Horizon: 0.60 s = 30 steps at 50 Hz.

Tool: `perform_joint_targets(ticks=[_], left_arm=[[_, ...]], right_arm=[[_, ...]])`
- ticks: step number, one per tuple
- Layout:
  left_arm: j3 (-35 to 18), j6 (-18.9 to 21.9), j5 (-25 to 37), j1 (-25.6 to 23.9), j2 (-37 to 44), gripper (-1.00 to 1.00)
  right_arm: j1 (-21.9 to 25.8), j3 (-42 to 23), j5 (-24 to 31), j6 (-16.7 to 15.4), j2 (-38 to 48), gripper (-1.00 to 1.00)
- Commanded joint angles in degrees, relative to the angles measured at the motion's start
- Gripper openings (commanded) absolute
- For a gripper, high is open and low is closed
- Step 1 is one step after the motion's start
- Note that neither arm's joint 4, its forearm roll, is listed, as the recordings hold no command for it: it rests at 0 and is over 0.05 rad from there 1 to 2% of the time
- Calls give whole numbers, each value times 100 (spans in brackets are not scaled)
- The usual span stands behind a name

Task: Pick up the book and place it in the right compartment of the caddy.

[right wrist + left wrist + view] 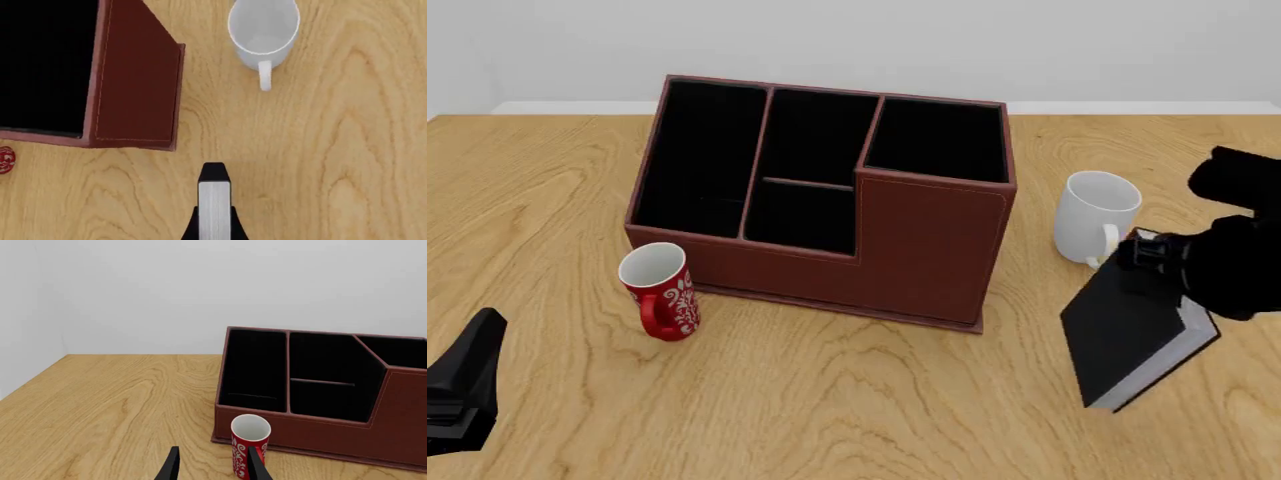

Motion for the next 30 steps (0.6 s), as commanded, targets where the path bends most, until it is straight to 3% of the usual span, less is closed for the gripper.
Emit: perform_joint_targets(ticks=[1,2,6,9,11,12,16,19,23,26,30], left_arm=[[0,0,0,0,0,100],[0,0,0,0,0,100],[0,0,0,0,0,100],[0,0,0,0,0,100],[0,0,0,0,0,100],[0,0,0,0,0,100],[0,0,0,0,0,100],[0,0,0,0,0,100],[0,0,0,0,0,100],[0,0,0,0,0,100],[0,0,0,0,0,100]], right_arm=[[779,-946,529,-136,131,-100],[946,-947,563,-27,133,-100],[977,-1320,806,-261,233,-100],[1119,-1960,1167,-705,482,-100],[1093,-2029,1223,-729,535,-100],[1165,-2233,1351,-918,652,-100],[1086,-2641,1525,-1173,812,-100],[1190,-3373,1905,-1501,1092,-100],[1219,-3664,2111,-1601,1219,-100],[1124,-4188,2413,-1996,1445,-100],[1108,-4601,2627,-2096,1609,-100]])
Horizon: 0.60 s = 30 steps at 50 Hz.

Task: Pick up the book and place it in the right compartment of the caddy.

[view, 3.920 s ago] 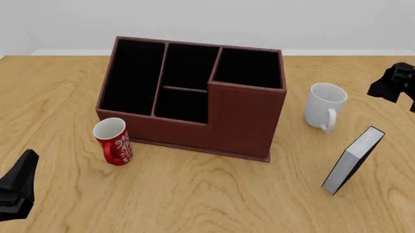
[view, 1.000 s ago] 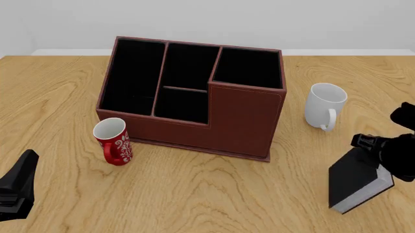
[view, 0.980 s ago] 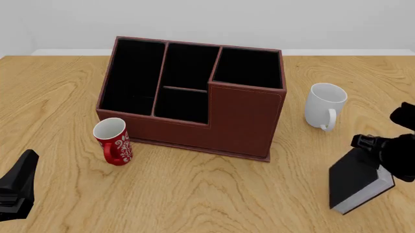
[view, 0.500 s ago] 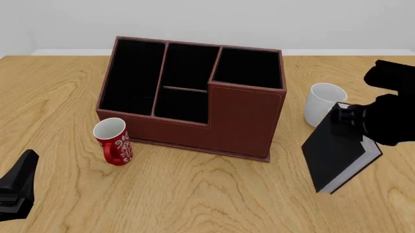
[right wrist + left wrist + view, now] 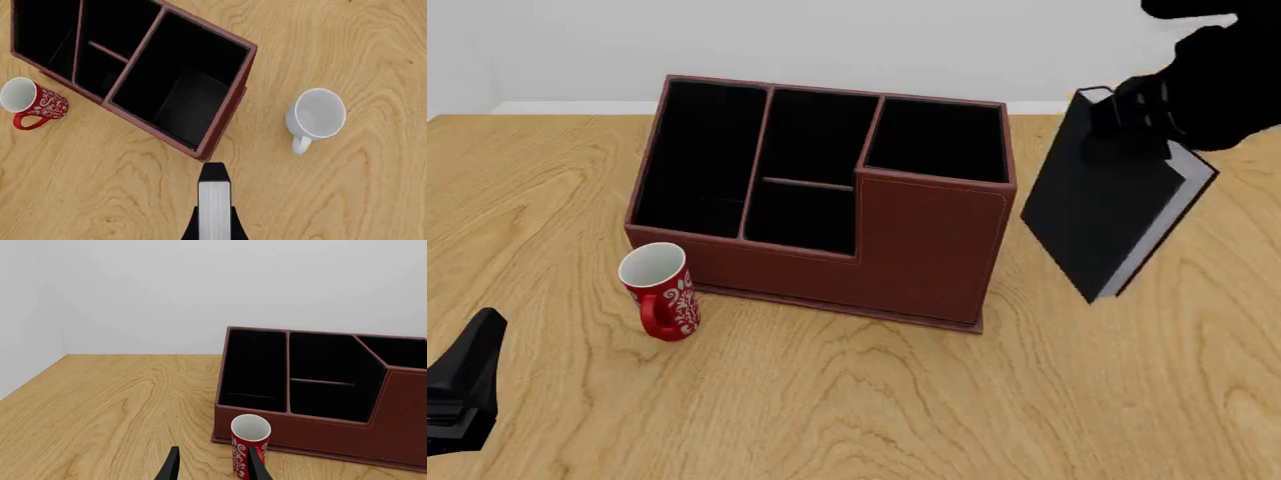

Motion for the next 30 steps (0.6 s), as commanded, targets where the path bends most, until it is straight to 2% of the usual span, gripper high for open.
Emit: perform_joint_targets(ticks=[1,3,7,8,9,11,12,13,15,16,17,18,19,21,22,23,24,25,27,28,30], left_arm=[[0,0,0,0,0,100],[0,0,0,0,0,100],[0,0,0,0,0,100],[0,0,0,0,0,100],[0,0,0,0,0,100],[0,0,0,0,0,100],[0,0,0,0,0,100],[0,0,0,0,0,100],[0,0,0,0,0,100],[0,0,0,0,0,100],[0,0,0,0,0,100],[0,0,0,0,0,100],[0,0,0,0,0,100],[0,0,0,0,0,100],[0,0,0,0,0,100],[0,0,0,0,0,100],[0,0,0,0,0,100],[0,0,0,0,0,100],[0,0,0,0,0,100],[0,0,0,0,0,100],[0,0,0,0,0,100]], right_arm=[[11,-1331,724,-734,540,-100],[-50,-1471,722,-757,603,-100],[-186,-1487,725,-1106,659,-100],[-236,-1600,725,-1087,692,-100],[-287,-1532,725,-1249,690,-100],[-311,-1601,725,-1261,718,-100],[-412,-1584,725,-1518,728,-100],[-417,-1640,725,-1500,756,-100],[-538,-1589,725,-1703,748,-100],[-489,-1654,725,-1605,779,-100],[-492,-1638,725,-1639,786,-100],[-604,-1670,725,-1880,800,-100],[-571,-1735,725,-1783,833,-100],[-641,-1725,725,-2092,855,-100],[-647,-1915,725,-2002,928,-100],[-714,-1878,725,-2258,936,-100],[-684,-1999,725,-2151,989,-100],[-715,-1987,725,-2294,992,-100],[-707,-2197,725,-2288,1059,-100],[-689,-2234,725,-2437,1082,-100],[-692,-2412,725,-2344,1150,-100]])
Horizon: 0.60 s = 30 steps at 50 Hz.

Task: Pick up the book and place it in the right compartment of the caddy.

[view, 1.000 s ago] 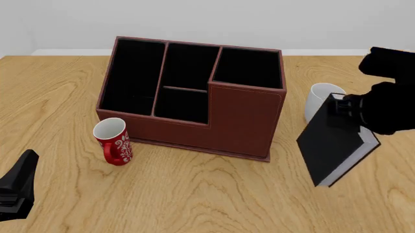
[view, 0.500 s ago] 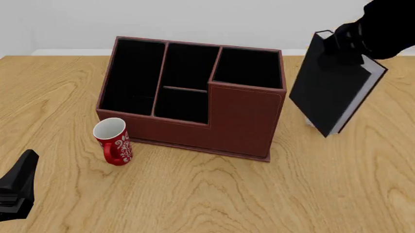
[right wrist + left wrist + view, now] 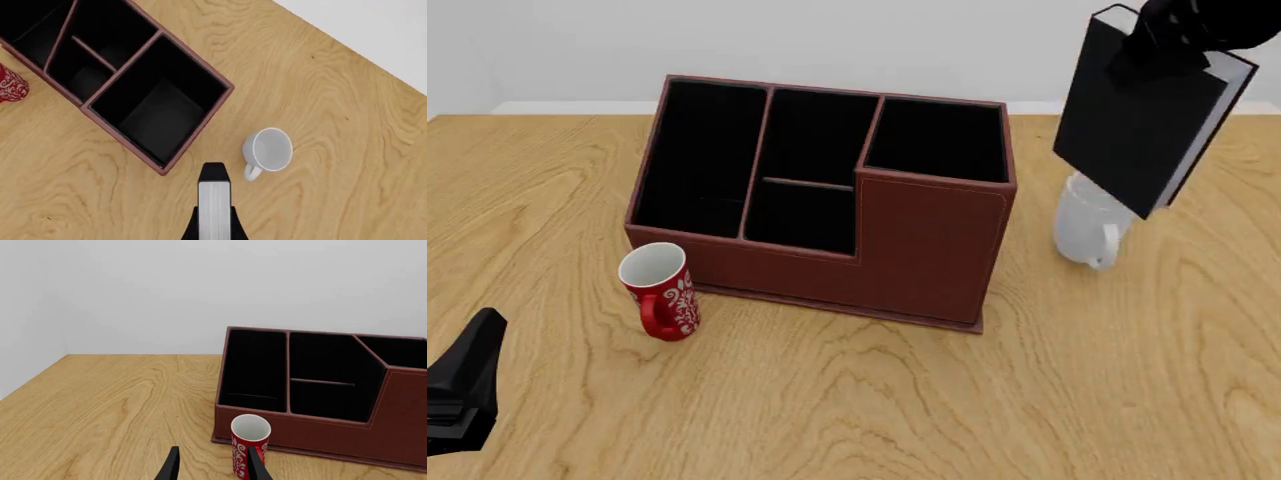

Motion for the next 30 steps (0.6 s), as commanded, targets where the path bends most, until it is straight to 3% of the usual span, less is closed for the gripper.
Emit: perform_joint_targets(ticks=[1,2,14,30], left_arm=[[0,0,0,0,0,100],[0,0,0,0,0,100],[0,0,0,0,0,100],[0,0,0,0,0,100]], right_arm=[[-172,-555,25,-557,229,-100],[-124,-662,25,-410,276,-100],[-77,-1119,25,-842,514,-100],[338,-1750,25,-813,910,-100]])
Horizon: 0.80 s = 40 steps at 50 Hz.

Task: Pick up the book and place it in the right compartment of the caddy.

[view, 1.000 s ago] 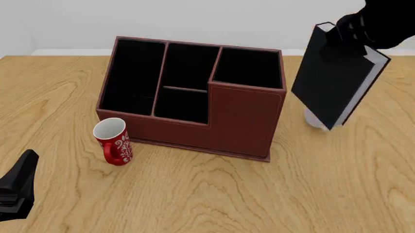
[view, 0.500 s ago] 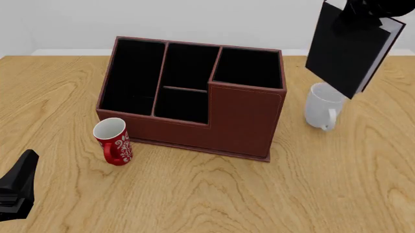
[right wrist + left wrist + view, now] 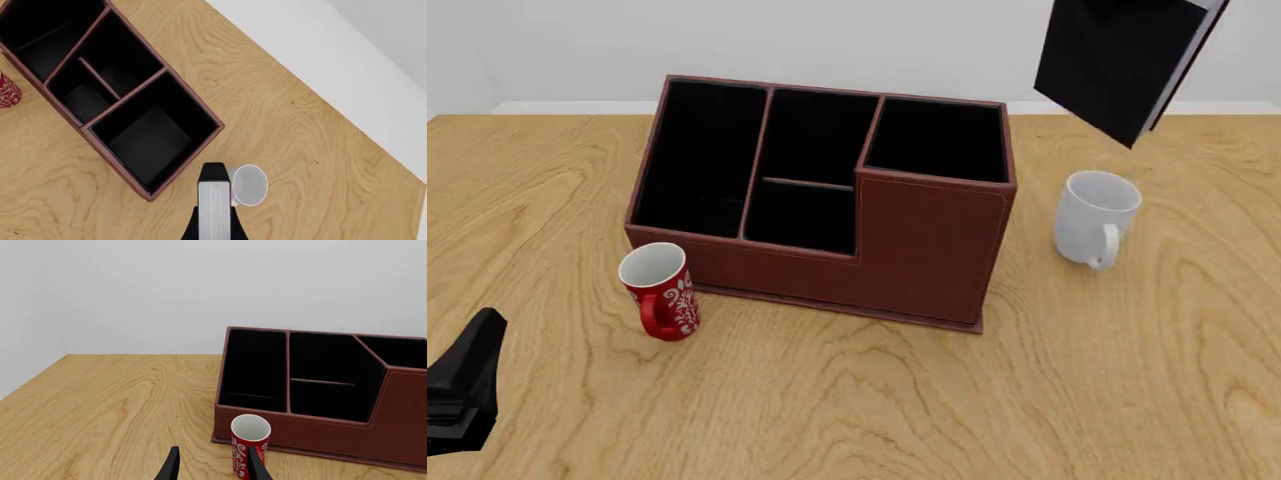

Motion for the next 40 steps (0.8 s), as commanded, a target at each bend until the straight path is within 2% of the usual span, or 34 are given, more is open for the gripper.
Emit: perform_joint_targets(ticks=[1,5,6,11,12,14,16,28,29,31,32,39,40], left_arm=[[0,0,0,0,0,100],[0,0,0,0,0,100],[0,0,0,0,0,100],[0,0,0,0,0,100],[0,0,0,0,0,100],[0,0,0,0,0,100],[0,0,0,0,0,100],[0,0,0,0,0,100],[0,0,0,0,0,100],[0,0,0,0,0,100],[0,0,0,0,0,100],[0,0,0,0,0,100],[0,0,0,0,0,100]], right_arm=[[223,-499,0,44,246,-100],[195,-704,0,-49,379,-100],[290,-789,0,48,435,-100],[258,-859,0,-2,530,-100],[364,-908,0,112,565,-100],[352,-926,0,15,594,-100],[429,-1064,0,97,652,-100],[725,-1366,0,62,908,-100],[823,-1400,0,181,945,-100],[763,-1447,0,99,979,-100],[873,-1430,0,175,1002,-100],[910,-1565,0,140,1099,-100],[973,-1599,0,242,1126,-100]])
